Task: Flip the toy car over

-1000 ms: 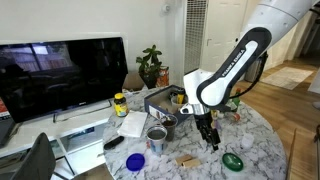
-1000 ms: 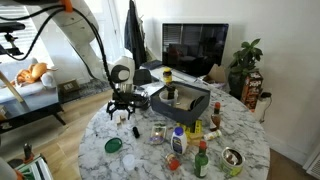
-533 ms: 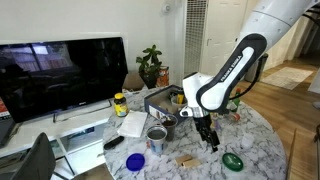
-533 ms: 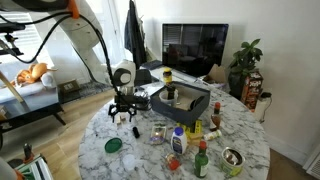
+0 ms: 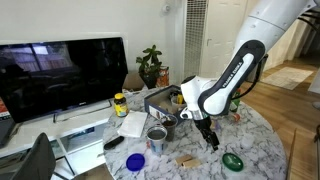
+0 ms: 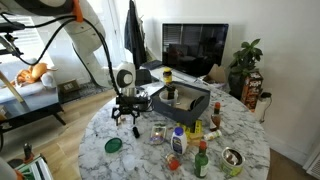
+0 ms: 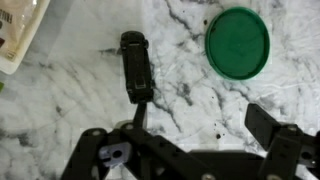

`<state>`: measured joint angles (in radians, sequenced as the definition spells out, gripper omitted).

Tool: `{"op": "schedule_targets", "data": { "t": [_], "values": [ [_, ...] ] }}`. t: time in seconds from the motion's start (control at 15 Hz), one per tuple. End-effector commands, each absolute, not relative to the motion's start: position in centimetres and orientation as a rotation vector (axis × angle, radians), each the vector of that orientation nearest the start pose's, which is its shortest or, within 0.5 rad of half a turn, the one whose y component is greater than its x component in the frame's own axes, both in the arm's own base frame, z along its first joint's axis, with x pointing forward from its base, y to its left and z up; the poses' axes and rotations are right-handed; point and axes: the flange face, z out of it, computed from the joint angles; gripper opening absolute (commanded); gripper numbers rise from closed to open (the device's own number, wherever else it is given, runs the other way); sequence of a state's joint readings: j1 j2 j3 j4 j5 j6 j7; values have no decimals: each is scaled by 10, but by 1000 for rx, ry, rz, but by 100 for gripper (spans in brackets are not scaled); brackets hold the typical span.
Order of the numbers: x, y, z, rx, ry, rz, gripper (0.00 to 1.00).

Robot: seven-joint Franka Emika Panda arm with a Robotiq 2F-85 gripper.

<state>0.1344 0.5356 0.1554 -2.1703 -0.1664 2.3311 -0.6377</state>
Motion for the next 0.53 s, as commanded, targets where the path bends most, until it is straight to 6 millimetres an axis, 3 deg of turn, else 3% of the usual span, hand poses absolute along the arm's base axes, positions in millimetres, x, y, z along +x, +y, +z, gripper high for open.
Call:
{"op": "schedule_targets", "data": {
  "t": [0.0, 0.47],
  "values": [
    [497, 155, 107, -2677, -1584, 630, 100],
    [503, 160, 93, -2678, -1723, 707, 100]
  ]
}}
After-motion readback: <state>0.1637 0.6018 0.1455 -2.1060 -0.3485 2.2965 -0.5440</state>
